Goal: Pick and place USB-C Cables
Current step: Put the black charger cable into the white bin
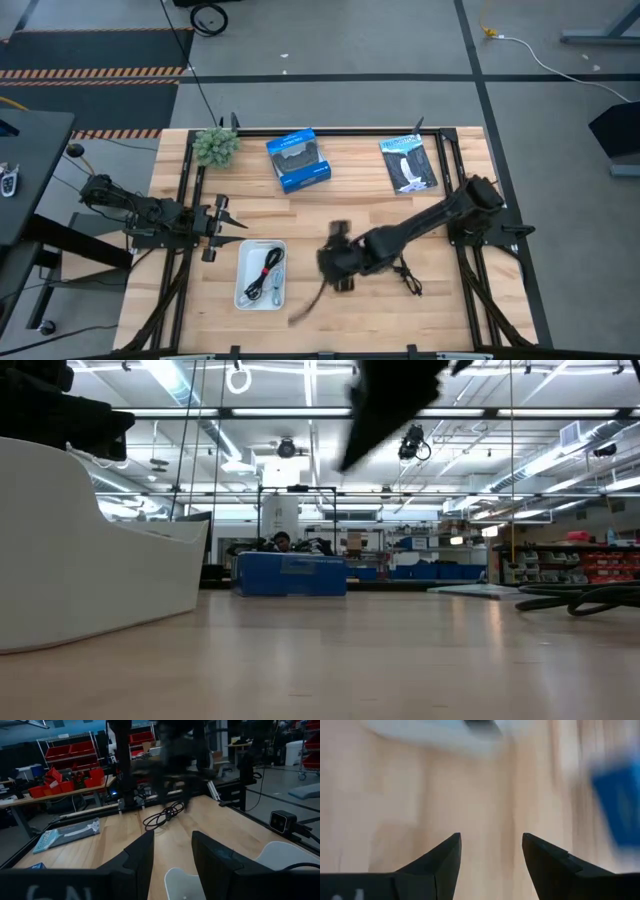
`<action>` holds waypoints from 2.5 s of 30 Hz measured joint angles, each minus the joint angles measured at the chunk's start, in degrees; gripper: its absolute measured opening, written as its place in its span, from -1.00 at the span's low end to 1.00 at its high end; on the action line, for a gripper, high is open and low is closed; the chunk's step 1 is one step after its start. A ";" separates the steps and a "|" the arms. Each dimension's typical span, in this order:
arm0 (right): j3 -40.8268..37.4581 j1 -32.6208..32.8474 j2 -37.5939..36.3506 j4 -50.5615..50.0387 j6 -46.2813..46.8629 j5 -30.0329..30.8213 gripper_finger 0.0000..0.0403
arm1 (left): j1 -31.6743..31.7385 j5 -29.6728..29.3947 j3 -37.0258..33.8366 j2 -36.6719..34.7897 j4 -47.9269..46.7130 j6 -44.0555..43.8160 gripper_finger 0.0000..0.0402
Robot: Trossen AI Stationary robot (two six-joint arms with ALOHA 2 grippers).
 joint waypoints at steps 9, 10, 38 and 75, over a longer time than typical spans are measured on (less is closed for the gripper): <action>-0.01 -1.28 -0.88 -37.90 34.81 -14.94 0.11 | 0.02 -0.02 -0.01 0.01 0.00 0.00 -0.29; -0.27 -0.96 -0.84 -39.12 35.78 -16.40 0.12 | 0.00 0.00 0.00 0.02 0.00 0.00 -0.29; -31.93 3.30 -12.06 -11.71 53.57 -32.50 0.39 | 0.02 0.00 -0.02 0.02 0.22 -0.02 -0.29; -12.50 0.75 -12.01 29.69 -0.37 -5.44 -0.91 | 0.02 0.00 -0.02 0.02 0.28 0.00 -0.29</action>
